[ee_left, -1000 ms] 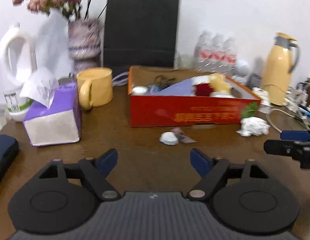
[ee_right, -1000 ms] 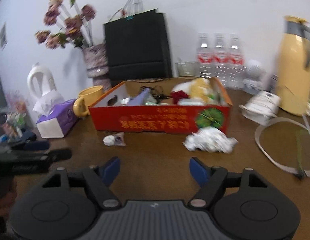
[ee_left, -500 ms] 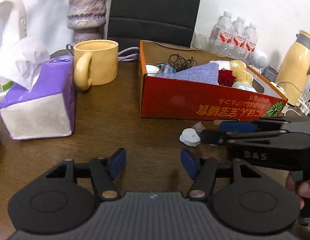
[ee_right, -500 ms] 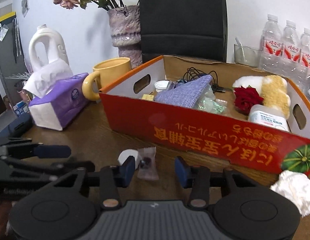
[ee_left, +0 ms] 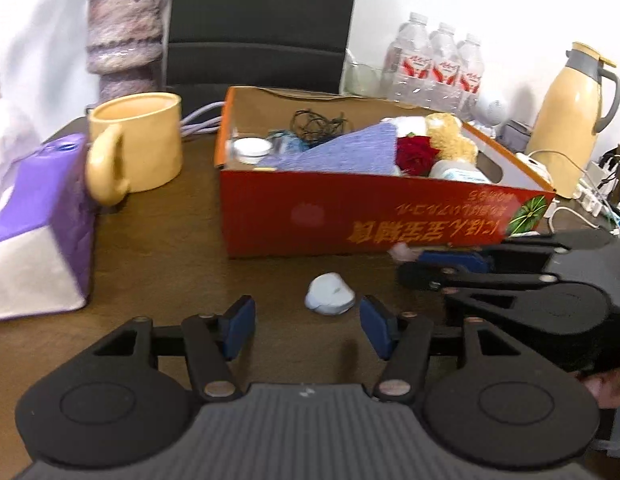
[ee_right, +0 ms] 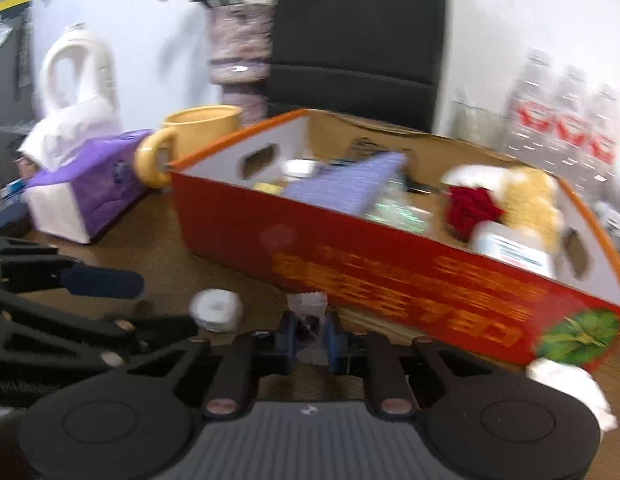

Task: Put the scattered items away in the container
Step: 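Grasp the white round lid with the left gripper while the right grasps a clear wrapper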

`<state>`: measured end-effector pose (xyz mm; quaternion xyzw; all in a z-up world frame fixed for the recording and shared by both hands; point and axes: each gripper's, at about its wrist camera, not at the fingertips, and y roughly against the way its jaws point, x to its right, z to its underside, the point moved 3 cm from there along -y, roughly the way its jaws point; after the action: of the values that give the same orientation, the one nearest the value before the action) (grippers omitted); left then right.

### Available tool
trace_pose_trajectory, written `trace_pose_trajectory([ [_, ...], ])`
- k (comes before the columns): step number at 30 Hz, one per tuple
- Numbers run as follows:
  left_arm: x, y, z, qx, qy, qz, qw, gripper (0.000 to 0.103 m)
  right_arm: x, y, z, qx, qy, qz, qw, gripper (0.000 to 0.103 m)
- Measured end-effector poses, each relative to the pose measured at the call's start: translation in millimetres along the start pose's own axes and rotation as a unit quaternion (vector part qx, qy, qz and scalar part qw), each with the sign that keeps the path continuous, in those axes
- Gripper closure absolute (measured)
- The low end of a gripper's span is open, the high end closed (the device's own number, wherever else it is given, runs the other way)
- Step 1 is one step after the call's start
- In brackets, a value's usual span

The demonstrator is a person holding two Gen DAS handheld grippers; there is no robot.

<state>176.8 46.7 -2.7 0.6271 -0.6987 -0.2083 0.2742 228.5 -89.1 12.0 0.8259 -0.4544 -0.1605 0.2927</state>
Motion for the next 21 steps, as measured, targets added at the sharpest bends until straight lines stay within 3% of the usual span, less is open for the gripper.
trace_pose_trajectory([
  [3,4,-11,-6,-0.006,-0.001,-0.001,1.0,0.047,20,20,7,0.013,-0.029,0.008,0.999,0.091],
  [7,11,-18,-6,-0.005,-0.02,-0.009,0.9998,0.074,34,46,15,0.025,-0.051,0.014,0.998,0.091],
  [13,16,-8,1,-0.001,-0.029,-0.023,0.9993,0.075,29,73,26,0.04,-0.052,0.008,0.998,0.091],
  [21,30,69,39,0.046,-0.008,-0.041,0.9981,0.075,19,125,52,0.069,-0.085,0.001,0.994,0.091],
])
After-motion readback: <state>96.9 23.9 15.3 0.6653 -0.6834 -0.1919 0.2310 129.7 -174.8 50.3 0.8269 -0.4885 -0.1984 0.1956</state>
